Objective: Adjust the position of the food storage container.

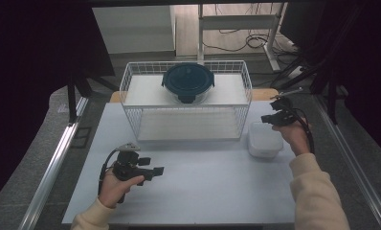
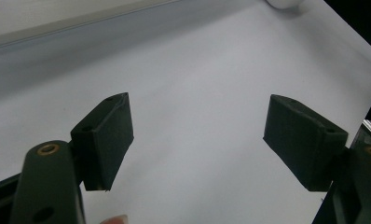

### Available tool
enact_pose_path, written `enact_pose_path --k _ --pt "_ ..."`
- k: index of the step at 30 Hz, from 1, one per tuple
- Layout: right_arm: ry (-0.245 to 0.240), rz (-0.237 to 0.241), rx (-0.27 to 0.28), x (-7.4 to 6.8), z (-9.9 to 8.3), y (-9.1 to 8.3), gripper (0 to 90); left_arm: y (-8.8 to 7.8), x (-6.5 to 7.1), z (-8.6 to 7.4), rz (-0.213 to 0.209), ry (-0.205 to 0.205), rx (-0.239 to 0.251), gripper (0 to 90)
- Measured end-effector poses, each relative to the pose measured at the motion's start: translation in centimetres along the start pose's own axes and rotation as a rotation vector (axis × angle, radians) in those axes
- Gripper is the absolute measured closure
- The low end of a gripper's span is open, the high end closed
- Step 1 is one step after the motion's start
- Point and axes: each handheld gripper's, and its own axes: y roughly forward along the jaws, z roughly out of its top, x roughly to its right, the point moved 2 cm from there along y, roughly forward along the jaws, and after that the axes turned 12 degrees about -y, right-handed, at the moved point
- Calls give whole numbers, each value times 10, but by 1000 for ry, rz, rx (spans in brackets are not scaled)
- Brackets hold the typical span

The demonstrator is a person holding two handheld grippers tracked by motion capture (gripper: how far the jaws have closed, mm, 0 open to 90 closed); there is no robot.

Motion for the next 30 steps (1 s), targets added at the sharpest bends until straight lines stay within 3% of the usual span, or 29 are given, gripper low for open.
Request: enact_pose_path --k 6,10,12,17,20,30 --pt "58 -37 -14 26 -3 19 893 1 -1 0 -2 -6 -1 234" --pt "84 -28 -38 36 -7 28 893 2 -3 -1 -24 -17 -9 235" --pt "63 -32 -65 37 -9 35 893 2 -3 0 -40 -26 -11 237" --pt "67 -31 -66 37 -9 37 894 3 -5 0 -24 -26 -9 241" --pt "78 -15 -77 37 -11 35 894 3 -5 0 -20 -27 -7 241" --pt "51 5 -127 25 -14 28 895 1 -6 0 -39 -33 -4 242"
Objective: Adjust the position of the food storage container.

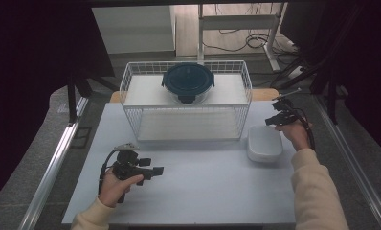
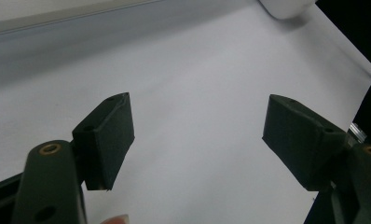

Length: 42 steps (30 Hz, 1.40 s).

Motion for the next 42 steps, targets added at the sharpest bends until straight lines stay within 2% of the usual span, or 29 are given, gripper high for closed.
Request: enact_pose_path --k 3,6,9,14,16,19,23,25,28,34,35,37,40,42 --pt "-13 9 3 -6 -4 -2 895 -1 0 0 0 0 1 243" --pt "2 3 6 -12 -10 -6 895 -1 -1 0 0 0 1 243" --pt "-22 6 2 -21 -15 -10 895 -1 -1 0 -1 -1 1 243" --pt "-33 16 -10 -33 -23 -16 895 0 1 0 -2 4 -3 243" --pt "-42 27 -4 -38 -27 -17 895 0 1 0 0 3 -3 243" --pt "-33 50 4 -42 -31 -19 895 0 0 0 2 2 -4 242" --pt "-40 78 -9 -47 -37 -17 895 0 1 0 0 3 -3 242" --pt "-55 104 -26 -52 -40 -14 895 0 1 0 2 3 -3 242" --pt "-82 109 -43 -61 -45 -11 894 1 0 0 3 3 -6 242" --pt "-85 125 0 -65 -48 -19 894 1 1 -1 3 2 -5 242" --pt "-81 119 16 -64 -48 -23 894 1 1 -1 4 2 -4 242" --pt "-90 74 53 -65 -49 -33 894 0 0 0 6 2 -1 242" --pt "-77 70 138 -68 -53 -54 894 -1 -1 0 8 -1 4 242" --pt "-87 50 161 -70 -59 -63 894 -1 -1 0 8 -2 6 242"
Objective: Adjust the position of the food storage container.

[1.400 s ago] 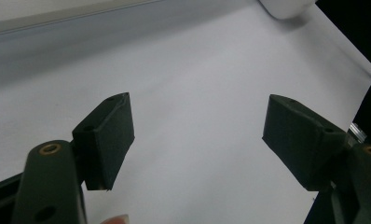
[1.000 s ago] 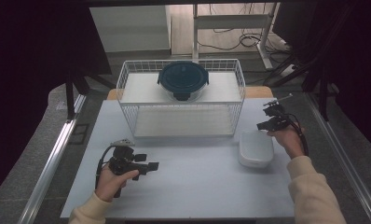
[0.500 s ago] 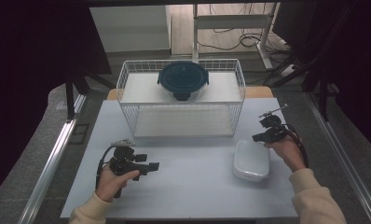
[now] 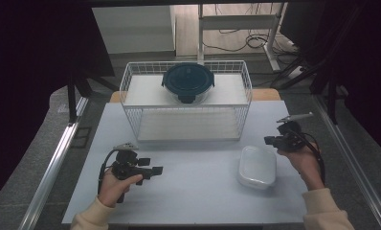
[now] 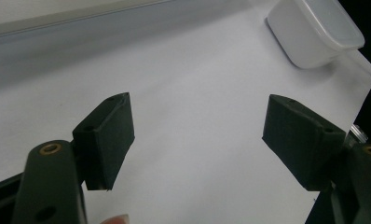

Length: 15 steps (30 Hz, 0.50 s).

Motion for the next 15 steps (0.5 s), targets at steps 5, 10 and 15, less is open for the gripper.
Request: enact_pose_path --k 5,10,15 --pt "6 -26 38 -9 -19 -22 893 0 0 0 4 0 0 240" --pt "44 -32 74 -13 -45 -35 893 0 0 0 7 -2 3 239" --pt "82 -53 48 -9 -65 -33 893 0 1 0 12 3 4 239"
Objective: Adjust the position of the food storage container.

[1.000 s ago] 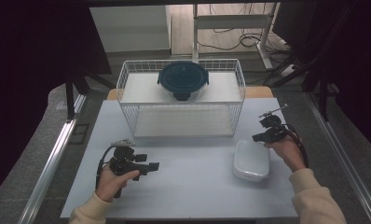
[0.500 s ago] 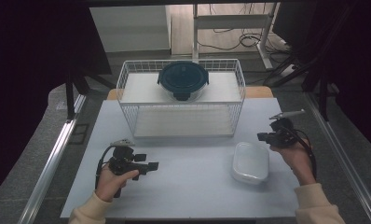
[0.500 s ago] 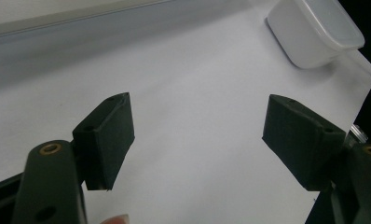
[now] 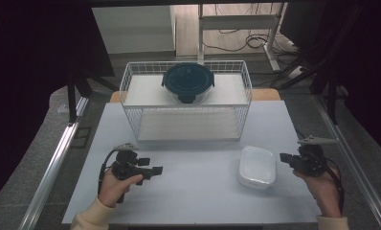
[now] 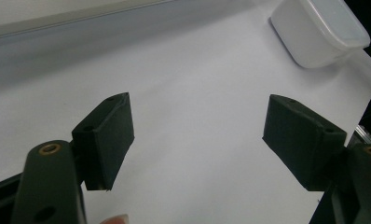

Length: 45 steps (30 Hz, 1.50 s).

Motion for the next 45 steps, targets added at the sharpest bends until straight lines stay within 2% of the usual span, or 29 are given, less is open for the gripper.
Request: enact_pose_path --k 6,11,19,28,37,45 --pt "25 8 -45 3 -9 10 893 -4 -1 1 0 -1 11 239" --pt "25 4 -66 2 -13 14 893 -6 -3 2 3 -7 19 239" --pt "17 18 -148 -3 -20 28 893 -8 -3 3 4 -7 25 239" --pt "12 49 -142 -8 -18 35 894 -9 -3 3 7 -7 27 239" --pt "-20 84 -135 -20 -9 42 894 -9 -3 4 6 -12 28 239" --pt "-65 104 -131 -33 3 55 894 -10 -3 4 8 -15 36 239"
